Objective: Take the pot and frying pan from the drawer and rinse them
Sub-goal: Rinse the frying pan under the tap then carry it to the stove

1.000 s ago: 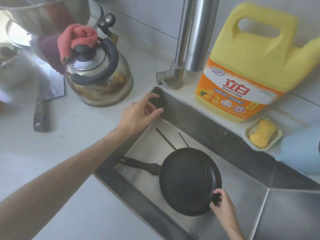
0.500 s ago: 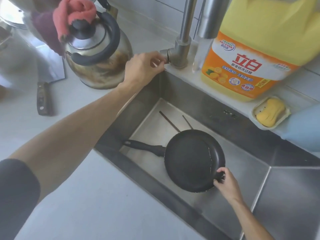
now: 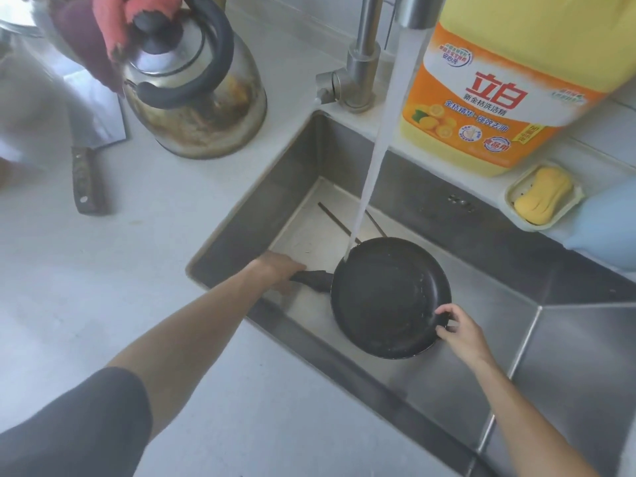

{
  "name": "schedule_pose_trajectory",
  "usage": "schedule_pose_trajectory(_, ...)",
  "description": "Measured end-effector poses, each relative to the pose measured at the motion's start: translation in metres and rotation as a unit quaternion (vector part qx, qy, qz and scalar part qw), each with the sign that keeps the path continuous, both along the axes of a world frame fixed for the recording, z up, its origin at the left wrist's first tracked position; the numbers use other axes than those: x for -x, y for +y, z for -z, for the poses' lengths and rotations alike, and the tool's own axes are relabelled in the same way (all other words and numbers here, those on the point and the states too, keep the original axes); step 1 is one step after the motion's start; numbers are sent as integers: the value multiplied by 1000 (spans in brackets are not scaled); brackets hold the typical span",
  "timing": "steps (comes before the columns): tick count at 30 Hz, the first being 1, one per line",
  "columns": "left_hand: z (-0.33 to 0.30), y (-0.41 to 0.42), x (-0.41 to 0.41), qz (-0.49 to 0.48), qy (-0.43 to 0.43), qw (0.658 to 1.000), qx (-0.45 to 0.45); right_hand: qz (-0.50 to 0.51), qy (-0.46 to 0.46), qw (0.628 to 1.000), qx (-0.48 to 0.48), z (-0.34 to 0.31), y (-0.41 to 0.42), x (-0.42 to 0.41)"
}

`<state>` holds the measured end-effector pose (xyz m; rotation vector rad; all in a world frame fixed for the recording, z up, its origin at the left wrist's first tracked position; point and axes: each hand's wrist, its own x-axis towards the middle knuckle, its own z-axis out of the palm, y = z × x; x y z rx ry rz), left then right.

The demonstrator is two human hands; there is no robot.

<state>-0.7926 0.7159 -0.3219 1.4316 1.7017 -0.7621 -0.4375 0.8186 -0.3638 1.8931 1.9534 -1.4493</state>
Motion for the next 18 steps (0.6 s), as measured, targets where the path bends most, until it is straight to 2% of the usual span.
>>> schedule_pose_trajectory(2,3,0,-13,16,55,998,-26,-1,2,1000,13,0,3,-2)
schedule_pose_trajectory(4,-1,0,-24,33,76,995,-55,-1,1,1000,14,-4,10,-7)
schedule_pose_trajectory(11,-74,0,-21,-1,-17,963,-270,36,17,999,16,-50,24,-30)
schedule_pose_trajectory(18,-143,-28,13,-129,-42,941,-309,28,134,991,-15,-131,24,-4)
